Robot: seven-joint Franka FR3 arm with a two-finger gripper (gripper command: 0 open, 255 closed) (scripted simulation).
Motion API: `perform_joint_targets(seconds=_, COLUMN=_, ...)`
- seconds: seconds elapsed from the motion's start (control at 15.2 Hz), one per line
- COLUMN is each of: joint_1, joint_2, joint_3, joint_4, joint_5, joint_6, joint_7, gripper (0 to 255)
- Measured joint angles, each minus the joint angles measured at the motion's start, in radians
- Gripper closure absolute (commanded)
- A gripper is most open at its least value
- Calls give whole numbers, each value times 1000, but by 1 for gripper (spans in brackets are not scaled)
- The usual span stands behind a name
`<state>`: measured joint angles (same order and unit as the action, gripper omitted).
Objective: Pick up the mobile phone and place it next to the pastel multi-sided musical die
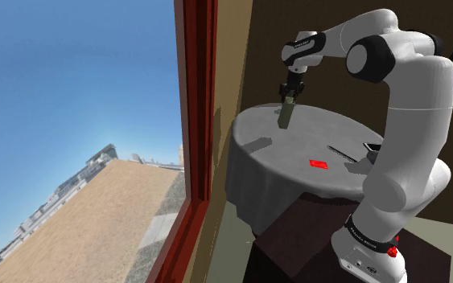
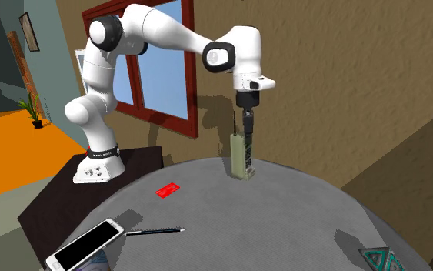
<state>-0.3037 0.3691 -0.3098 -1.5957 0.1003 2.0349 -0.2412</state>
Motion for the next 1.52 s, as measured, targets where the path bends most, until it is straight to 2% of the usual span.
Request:
perform_joint_targets(seconds=0.86, joint_1=-5, joint_2=-13, joint_3=-5, joint_4=154, joint_5=-8, joint_6=-166, joint_7=7, gripper=255)
perform_joint_targets(seconds=1.52, joint_1=-96, joint_2=-144, joint_3=-67, joint_4=-20, joint_5=-18, joint_6=-120, joint_7=-157, gripper=255)
